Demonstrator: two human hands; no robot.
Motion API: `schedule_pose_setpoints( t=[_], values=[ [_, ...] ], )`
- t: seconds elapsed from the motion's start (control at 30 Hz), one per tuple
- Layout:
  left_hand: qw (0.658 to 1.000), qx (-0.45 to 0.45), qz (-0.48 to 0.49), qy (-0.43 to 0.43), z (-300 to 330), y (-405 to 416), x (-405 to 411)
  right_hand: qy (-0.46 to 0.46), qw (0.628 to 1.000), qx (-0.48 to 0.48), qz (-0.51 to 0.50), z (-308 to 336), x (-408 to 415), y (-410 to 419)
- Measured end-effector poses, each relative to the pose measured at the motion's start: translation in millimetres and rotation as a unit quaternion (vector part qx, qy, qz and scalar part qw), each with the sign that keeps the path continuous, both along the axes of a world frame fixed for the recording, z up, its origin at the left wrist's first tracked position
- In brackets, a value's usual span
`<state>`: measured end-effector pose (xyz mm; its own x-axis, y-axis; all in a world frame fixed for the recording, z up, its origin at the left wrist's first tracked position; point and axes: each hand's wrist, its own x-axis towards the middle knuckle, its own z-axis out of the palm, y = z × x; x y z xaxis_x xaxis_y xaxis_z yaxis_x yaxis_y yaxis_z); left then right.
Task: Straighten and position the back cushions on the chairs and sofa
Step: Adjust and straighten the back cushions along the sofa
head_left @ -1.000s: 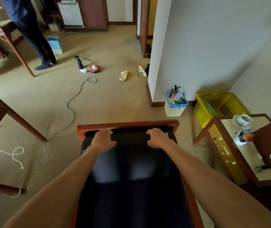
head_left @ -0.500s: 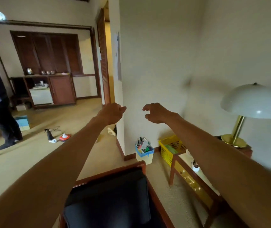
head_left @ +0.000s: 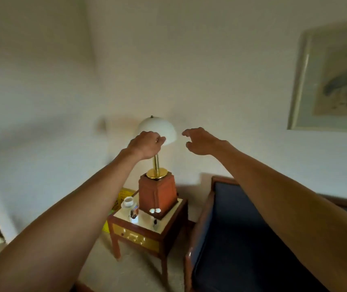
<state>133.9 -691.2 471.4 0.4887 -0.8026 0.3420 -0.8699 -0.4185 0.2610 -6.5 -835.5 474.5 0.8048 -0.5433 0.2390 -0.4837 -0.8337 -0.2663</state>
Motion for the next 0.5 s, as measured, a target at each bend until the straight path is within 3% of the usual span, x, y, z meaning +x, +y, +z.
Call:
schedule_pose_setpoints(
  t=[0.27,0.5],
  values=[
    [0.983,0.01,-0.182,0.016,-16.9,-224.4,-201.7,0.028,0.982,0.006,-0.186,-22.6,-254.4,-176.1],
    [0.951,0.047,-0.303,0.032,-62.7,-358.3,-368.3,0.046,0.952,0.055,-0.298,-68.0,-442.3,-257.5]
  ],
)
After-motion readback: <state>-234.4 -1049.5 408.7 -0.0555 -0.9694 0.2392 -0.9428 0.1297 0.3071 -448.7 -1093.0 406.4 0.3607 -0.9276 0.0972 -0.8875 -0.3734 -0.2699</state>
